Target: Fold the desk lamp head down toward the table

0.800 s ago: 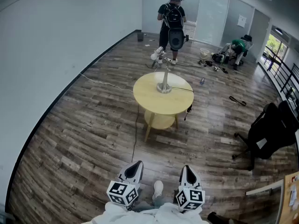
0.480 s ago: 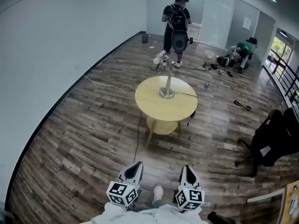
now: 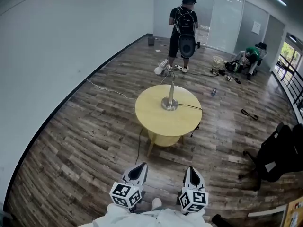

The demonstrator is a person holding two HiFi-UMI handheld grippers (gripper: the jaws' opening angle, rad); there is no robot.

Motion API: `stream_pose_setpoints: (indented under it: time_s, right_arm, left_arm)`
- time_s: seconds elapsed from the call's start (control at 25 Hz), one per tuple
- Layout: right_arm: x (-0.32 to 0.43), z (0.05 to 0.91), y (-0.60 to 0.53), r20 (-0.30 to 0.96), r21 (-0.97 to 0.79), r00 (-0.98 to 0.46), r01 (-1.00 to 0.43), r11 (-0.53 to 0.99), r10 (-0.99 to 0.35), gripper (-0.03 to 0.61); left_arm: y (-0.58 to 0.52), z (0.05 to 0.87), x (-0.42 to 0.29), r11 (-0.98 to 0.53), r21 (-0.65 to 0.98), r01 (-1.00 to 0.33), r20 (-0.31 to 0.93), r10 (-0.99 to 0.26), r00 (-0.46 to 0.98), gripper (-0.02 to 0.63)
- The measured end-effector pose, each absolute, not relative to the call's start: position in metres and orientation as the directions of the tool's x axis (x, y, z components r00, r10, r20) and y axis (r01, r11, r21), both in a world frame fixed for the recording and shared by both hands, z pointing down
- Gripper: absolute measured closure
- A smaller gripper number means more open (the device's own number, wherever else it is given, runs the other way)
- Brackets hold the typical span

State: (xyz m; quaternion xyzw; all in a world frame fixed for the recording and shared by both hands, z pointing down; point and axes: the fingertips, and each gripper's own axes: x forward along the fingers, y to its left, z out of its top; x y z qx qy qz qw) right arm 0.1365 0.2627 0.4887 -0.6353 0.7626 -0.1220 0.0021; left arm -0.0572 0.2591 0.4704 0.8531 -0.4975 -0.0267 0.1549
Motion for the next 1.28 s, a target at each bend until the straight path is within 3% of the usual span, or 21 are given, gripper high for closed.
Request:
stream_pose_setpoints:
  time_s: [0.36, 0.64, 1.28]
  right_arm:
    - [0.169, 0.503, 0.196, 0.175, -0.198, -0.184, -0.969, 0.149, -0.967, 0.568]
    - [0.178, 0.497, 0.162, 0.123, -0.214, -0.164, -0.968, 0.135, -0.979, 0.568]
    - [0.186, 0.502, 0.043, 0.115, -0.221, -0.107, -0.972, 0.08, -0.988, 0.568]
  left_arm:
    - [0.192, 0.481, -0.029, -0.455, 0.291, -0.842, 0.137, -0.851, 0.507, 0.612]
    - [0.161, 0.489, -0.025, -0.454, 0.291, -0.842, 0.168, -0.842, 0.512, 0.612]
    - [0.029, 0.478, -0.017, -0.509, 0.274, -0.816, 0.096, -0.829, 0.55, 0.612]
